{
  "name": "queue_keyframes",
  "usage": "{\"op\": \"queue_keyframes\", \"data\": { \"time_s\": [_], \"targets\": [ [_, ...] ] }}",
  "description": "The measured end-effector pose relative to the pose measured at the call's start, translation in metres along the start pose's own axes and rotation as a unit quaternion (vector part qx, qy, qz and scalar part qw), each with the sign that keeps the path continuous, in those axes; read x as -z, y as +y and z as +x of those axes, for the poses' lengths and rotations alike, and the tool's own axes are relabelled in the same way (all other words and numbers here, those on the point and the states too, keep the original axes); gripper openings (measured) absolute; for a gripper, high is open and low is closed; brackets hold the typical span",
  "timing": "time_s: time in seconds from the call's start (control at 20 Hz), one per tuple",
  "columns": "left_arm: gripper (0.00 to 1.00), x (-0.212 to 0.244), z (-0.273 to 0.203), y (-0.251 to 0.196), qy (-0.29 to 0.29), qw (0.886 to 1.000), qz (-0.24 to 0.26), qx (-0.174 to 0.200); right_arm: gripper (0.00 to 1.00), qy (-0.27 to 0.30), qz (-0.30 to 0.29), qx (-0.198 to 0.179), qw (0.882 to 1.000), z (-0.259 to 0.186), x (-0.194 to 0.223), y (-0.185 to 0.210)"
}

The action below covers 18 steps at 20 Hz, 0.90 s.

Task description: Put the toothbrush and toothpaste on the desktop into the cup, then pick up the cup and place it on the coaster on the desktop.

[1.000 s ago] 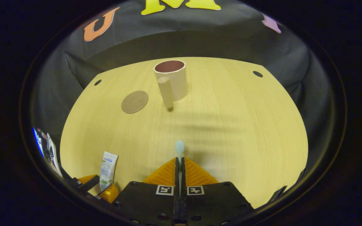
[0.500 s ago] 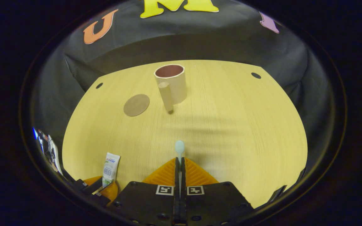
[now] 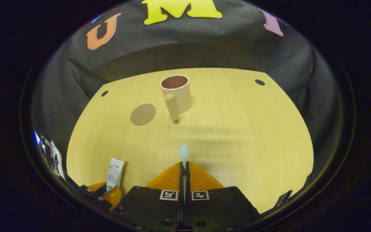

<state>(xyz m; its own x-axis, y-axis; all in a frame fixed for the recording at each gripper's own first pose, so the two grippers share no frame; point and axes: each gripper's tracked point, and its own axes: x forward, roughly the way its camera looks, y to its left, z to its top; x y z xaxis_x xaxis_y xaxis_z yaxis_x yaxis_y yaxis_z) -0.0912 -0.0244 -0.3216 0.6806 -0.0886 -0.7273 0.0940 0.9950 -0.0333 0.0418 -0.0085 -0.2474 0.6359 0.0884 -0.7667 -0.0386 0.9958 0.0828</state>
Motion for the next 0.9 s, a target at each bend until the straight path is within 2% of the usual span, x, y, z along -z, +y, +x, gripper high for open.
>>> {"op": "queue_keyframes", "data": {
  "time_s": [0.1, 0.15, 0.2, 0.3, 0.45, 0.9],
  "targets": [
    [0.37, -0.008, -0.003, 0.000, -0.012, 1.000, 0.002, 0.003, 0.01, -0.010, -0.001, 0.000, 1.000, -0.003, -0.006, 0.000],
    [0.43, -0.013, -0.004, -0.001, -0.018, 1.000, 0.003, 0.005, 0.01, -0.014, 0.000, 0.000, 1.000, -0.006, -0.010, 0.000],
    [0.36, -0.020, -0.003, -0.004, -0.026, 1.000, 0.002, 0.007, 0.01, -0.020, 0.000, 0.000, 1.000, -0.009, -0.014, 0.001],
    [0.35, -0.034, -0.006, -0.005, -0.044, 0.999, 0.005, 0.008, 0.03, -0.034, 0.001, -0.001, 0.999, -0.014, -0.026, 0.002],
    [0.35, -0.055, -0.011, -0.004, -0.066, 0.998, 0.004, 0.008, 0.01, -0.056, -0.001, -0.005, 0.998, -0.021, -0.048, 0.006],
    [0.35, -0.123, -0.024, 0.017, -0.132, 0.991, -0.009, -0.011, 0.01, -0.157, -0.009, -0.022, 0.987, -0.047, -0.159, 0.029]
  ]
}}
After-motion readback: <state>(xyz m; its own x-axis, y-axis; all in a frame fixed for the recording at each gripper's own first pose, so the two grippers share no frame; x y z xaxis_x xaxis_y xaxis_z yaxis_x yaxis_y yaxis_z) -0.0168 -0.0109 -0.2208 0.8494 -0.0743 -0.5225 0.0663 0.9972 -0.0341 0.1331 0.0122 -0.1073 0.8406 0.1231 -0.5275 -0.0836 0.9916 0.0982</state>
